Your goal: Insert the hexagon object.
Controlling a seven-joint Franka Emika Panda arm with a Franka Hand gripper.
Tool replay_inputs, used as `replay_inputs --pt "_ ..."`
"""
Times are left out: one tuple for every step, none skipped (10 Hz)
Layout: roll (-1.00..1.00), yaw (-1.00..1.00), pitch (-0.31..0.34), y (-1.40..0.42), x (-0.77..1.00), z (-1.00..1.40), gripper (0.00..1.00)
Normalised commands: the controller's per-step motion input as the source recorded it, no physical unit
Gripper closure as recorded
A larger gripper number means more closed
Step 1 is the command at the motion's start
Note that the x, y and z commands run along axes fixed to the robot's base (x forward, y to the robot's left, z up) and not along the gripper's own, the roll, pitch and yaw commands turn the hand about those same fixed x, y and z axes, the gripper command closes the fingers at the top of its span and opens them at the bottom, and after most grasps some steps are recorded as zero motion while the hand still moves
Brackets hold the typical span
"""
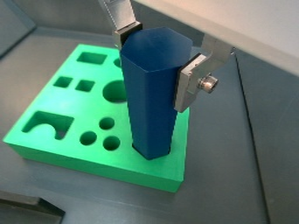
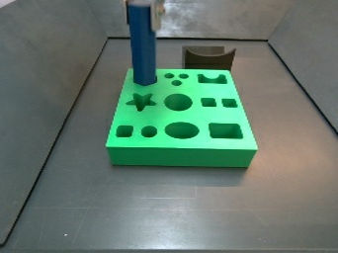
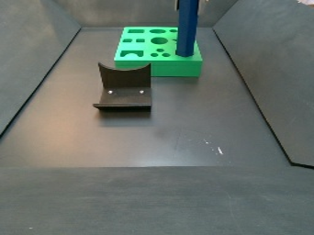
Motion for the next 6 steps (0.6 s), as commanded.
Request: replay_inputs --pt "0.34 0.08 0.0 -0.19 0.0 -0.32 1.0" --pt "0.35 0.07 -0.137 -0.25 -0.07 -0.6 1.0" --pt "0.32 0.08 -0.171 -0.23 -0.14 -0.63 1.0" --pt "0.18 0.08 -0.271 -0.14 -0.23 -0.64 1.0" --pt "-0.11 0.0 -0.297 0.0 -0.13 -0.52 1.0" --pt "0.0 0.0 0.0 0.0 0.0 0.0 1.0"
